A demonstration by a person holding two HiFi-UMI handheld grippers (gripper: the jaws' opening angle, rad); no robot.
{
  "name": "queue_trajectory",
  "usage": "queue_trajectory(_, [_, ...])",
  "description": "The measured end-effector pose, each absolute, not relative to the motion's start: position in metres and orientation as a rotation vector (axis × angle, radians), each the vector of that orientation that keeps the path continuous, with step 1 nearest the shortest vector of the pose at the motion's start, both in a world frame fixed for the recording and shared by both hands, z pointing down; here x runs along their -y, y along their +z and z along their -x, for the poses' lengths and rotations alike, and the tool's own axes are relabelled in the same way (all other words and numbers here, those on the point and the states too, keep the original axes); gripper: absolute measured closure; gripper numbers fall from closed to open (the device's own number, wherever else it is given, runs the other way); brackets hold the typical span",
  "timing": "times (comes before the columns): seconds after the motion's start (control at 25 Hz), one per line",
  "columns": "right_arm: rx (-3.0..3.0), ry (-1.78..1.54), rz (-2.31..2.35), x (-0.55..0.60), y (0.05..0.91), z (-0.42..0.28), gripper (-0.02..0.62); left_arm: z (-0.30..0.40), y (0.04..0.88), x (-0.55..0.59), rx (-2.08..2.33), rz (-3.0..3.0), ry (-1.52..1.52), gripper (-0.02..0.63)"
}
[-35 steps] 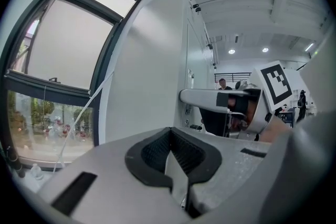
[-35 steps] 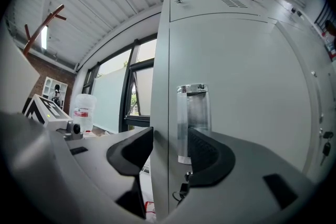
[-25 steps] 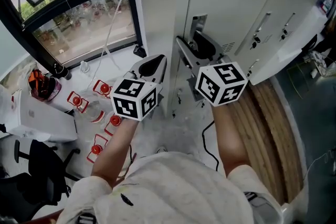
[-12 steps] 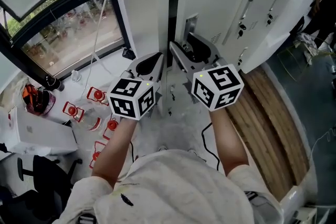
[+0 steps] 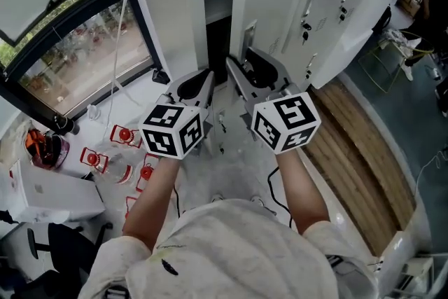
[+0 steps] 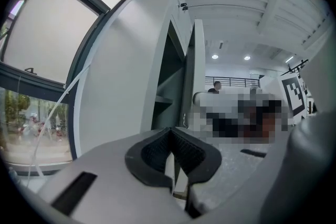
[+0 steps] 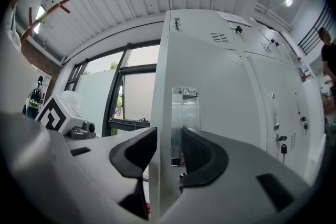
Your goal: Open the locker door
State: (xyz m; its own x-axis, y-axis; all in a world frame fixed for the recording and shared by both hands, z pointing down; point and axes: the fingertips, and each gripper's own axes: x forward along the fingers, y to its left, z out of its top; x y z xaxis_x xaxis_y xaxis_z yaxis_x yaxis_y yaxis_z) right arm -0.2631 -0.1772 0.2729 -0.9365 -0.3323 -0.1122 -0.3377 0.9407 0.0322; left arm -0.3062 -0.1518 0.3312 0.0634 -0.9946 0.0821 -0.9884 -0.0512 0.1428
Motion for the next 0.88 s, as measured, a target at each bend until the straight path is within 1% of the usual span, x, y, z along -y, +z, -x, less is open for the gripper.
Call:
queue_trajectory(0.32, [-2.967, 0.078, 0.528, 0.179, 0.271, 0.238, 0.466, 0.284, 0.329, 0.165, 1.976, -2.222, -0.067, 0.6])
queue_trajectory(0.88, [-2.916, 0.083, 0.448, 0.185, 0.269, 0.199, 0.462, 0.242, 0.333, 0.196, 1.852, -2.308, -0.036, 0.6])
